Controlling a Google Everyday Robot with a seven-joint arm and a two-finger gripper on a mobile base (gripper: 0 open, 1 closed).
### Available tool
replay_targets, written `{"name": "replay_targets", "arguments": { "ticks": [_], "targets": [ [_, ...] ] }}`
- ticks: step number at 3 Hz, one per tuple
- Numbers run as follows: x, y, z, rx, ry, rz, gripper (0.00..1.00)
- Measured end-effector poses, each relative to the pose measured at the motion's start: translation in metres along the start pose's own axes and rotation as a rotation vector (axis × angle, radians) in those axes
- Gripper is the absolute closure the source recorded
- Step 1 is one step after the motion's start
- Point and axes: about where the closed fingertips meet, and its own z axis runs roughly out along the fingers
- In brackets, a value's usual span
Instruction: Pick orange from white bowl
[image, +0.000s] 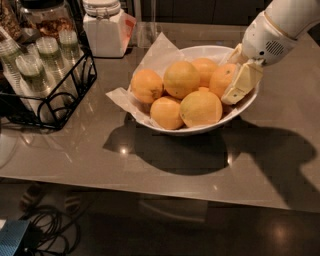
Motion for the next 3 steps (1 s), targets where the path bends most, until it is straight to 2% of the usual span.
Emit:
{"name": "replay_targets", "arguments": {
  "ticks": [1,2,3],
  "targets": [
    [-0.004,0.009,-0.020,0.054,-0.004,-0.011,1.00],
    [-0.011,0.036,-0.062,0.151,-0.054,-0.037,1.00],
    [-0.014,0.079,-0.107,0.282,-0.130,-0.053,1.00]
  ]
}}
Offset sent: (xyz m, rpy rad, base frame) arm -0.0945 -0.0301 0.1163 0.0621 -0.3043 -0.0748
